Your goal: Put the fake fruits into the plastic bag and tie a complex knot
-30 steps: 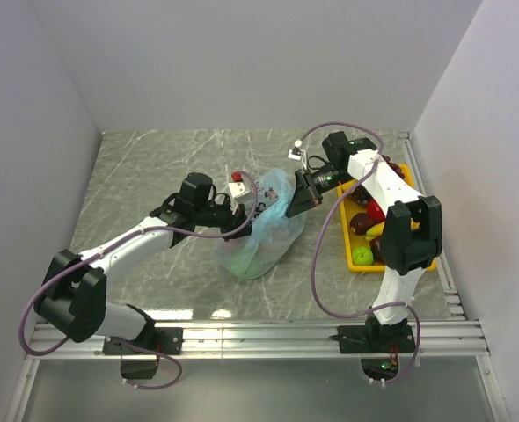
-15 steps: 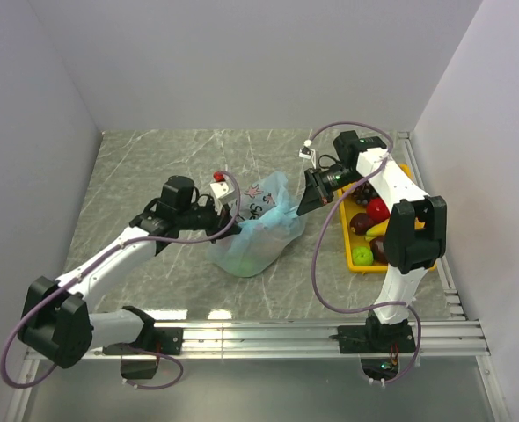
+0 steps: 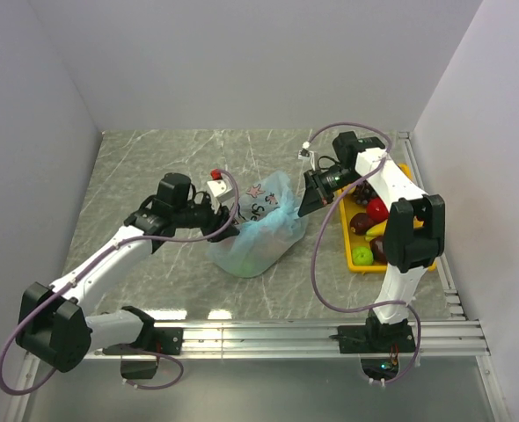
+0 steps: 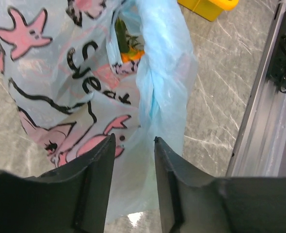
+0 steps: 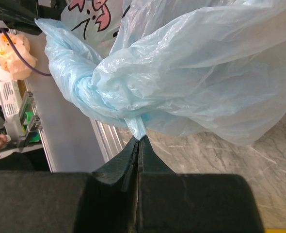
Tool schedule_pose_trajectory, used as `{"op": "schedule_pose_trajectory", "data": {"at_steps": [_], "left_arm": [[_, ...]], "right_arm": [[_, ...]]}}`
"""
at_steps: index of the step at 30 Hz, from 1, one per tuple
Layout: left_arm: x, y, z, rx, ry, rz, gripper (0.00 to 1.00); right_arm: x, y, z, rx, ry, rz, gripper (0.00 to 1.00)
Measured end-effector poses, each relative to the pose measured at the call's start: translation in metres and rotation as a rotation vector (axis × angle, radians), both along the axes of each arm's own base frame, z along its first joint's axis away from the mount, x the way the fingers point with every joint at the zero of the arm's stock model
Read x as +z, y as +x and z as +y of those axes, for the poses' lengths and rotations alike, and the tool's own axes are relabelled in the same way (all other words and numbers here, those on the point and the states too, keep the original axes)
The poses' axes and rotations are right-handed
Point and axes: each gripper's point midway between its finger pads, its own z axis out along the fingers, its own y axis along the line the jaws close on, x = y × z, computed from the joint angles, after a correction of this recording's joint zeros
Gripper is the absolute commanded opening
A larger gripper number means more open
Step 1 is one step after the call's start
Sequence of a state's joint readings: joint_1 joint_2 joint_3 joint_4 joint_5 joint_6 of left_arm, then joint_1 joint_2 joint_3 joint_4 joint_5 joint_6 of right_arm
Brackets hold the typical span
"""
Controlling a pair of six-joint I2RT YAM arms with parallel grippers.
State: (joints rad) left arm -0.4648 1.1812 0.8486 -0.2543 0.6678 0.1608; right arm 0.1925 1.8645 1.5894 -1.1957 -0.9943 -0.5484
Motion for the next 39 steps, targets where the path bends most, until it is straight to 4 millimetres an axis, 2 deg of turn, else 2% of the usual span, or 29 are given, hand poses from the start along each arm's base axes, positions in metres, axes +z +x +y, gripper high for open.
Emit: {"op": "schedule_pose_trajectory", "data": {"at_steps": [4, 8, 17, 18, 21, 22, 23, 26, 30, 34, 36, 39], "left_arm": [[0.010, 0.005, -0.002, -0.026, 0.004, -0.035, 0.55], [0.019, 0.008, -0.008, -0.059, -0.004, -0.045, 0.56], [0.006, 0.018, -0.020, -0.107, 0.014, 0.005, 0.51], [0.004, 0.019, -0.022, -0.114, 0.014, 0.015, 0.49], [0.000, 0.021, -0.027, -0.137, 0.012, 0.039, 0.23], [0.000, 0.021, -0.028, -0.143, 0.011, 0.043, 0.09], [-0.001, 0.021, -0.029, -0.152, 0.011, 0.048, 0.01], [0.000, 0.020, -0.030, -0.165, 0.011, 0.054, 0.01], [0.006, 0.024, -0.019, -0.123, 0.000, 0.067, 0.00], [0.018, 0.034, 0.014, 0.023, 0.008, 0.013, 0.00], [0.026, 0.033, 0.030, 0.094, 0.018, -0.036, 0.00], [0.033, 0.026, 0.044, 0.157, 0.028, -0.084, 0.00]], "right_arm": [[-0.003, 0.000, 0.001, 0.005, -0.002, 0.008, 0.00], [-0.003, -0.001, 0.003, 0.008, -0.001, 0.008, 0.00], [-0.002, -0.001, 0.005, 0.013, 0.006, 0.013, 0.00], [-0.002, -0.001, 0.005, 0.013, 0.007, 0.013, 0.00], [-0.001, 0.002, 0.006, 0.016, 0.014, 0.009, 0.00], [-0.001, 0.003, 0.007, 0.017, 0.014, 0.010, 0.00], [-0.001, 0.004, 0.007, 0.018, 0.015, 0.009, 0.00], [-0.003, 0.004, 0.007, 0.019, 0.012, 0.012, 0.00], [-0.002, 0.007, 0.003, 0.014, -0.001, 0.005, 0.00], [-0.003, 0.010, -0.002, 0.013, -0.022, -0.016, 0.00], [-0.005, 0.012, -0.007, 0.006, -0.035, -0.021, 0.00], [-0.008, 0.016, -0.015, -0.007, -0.054, -0.031, 0.00]]}}
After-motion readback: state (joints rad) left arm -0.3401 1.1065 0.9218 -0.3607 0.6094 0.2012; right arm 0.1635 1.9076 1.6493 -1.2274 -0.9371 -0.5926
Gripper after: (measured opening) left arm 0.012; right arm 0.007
